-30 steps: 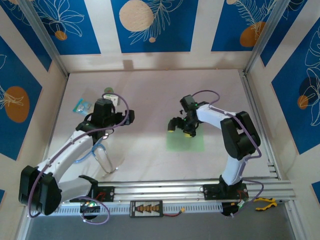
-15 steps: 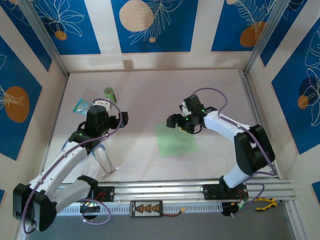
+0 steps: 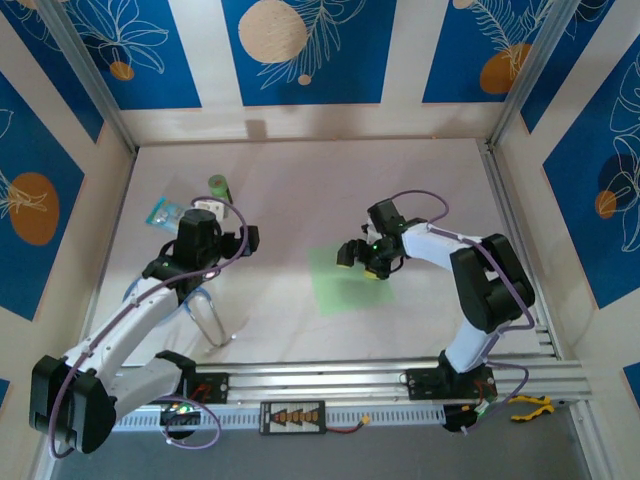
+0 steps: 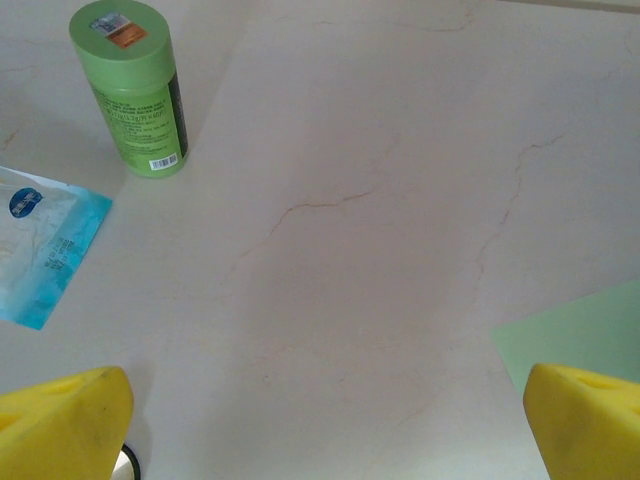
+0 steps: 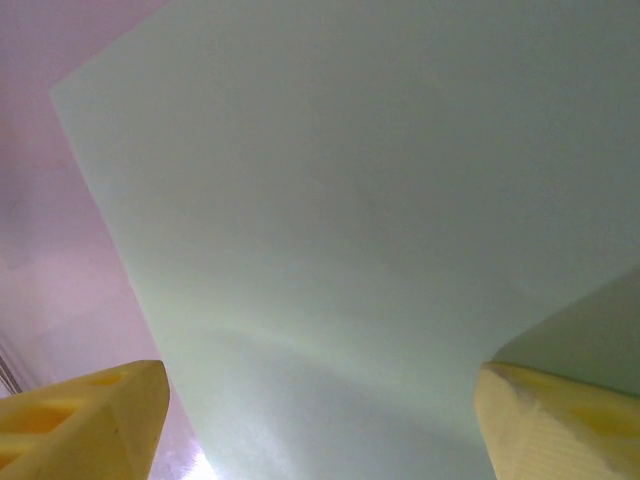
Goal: Fold a paper plane with a square sheet of paper (pick it up from the middle)
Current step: Move a square sheet of paper to the center of the table.
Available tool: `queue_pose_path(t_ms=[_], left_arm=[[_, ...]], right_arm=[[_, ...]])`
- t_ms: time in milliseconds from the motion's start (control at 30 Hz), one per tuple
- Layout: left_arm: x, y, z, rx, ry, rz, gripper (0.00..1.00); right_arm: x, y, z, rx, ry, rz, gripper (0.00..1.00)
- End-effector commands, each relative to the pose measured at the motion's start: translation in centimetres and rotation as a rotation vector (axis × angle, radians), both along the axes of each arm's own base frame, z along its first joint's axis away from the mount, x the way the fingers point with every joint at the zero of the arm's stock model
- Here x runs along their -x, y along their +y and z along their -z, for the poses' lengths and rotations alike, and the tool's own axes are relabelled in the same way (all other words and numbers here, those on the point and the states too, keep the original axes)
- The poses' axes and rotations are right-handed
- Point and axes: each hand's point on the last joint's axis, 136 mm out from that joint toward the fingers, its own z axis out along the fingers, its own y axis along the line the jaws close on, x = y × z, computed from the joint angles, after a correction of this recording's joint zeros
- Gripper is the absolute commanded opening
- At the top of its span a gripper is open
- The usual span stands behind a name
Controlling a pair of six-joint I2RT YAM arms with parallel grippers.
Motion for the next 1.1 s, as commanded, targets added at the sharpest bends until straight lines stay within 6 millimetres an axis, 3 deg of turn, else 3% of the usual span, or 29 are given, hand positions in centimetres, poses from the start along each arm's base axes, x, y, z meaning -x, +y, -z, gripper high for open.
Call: queue_pose_path(t_ms=[0, 433, 600, 733, 833, 967, 1067], left_arm=[[-0.2, 0.4, -1.2, 0.02, -0.012, -0.016, 1.0], [-0.2, -0.6, -1.9, 0.093, 0.015, 0.031, 1.0], [-0.2, -2.3, -1.9, 0.149, 0.055, 0.098, 0.96], [-0.2, -3.7, -1.6, 0.196, 0.106, 0.153, 0.9], [-0.2, -4.9, -1.2, 0.242, 0.174, 0.181, 0.83], [0.2, -7.0, 0.3, 0.282, 0.295, 0.196, 0.76], [1.1, -9.1, 2.3, 0.237, 0.401, 0.204, 0.73]], right_arm=[[1.0, 0.8, 1.2, 0.037, 0.063, 0.0, 0.81], [2.3, 5.0, 1.4, 0.021, 0.145, 0.127, 0.82], [2.2, 7.8, -1.5, -0.133, 0.126, 0.156, 0.82], [2.0, 8.6, -5.0, -0.265, 0.073, 0.188, 0.82], [1.8, 6.3, -6.6, -0.226, -0.007, 0.228, 0.82], [1.7, 0.7, -5.7, -0.155, -0.049, 0.333, 0.82], [2.1, -2.1, -4.9, -0.171, -0.036, 0.368, 0.83]])
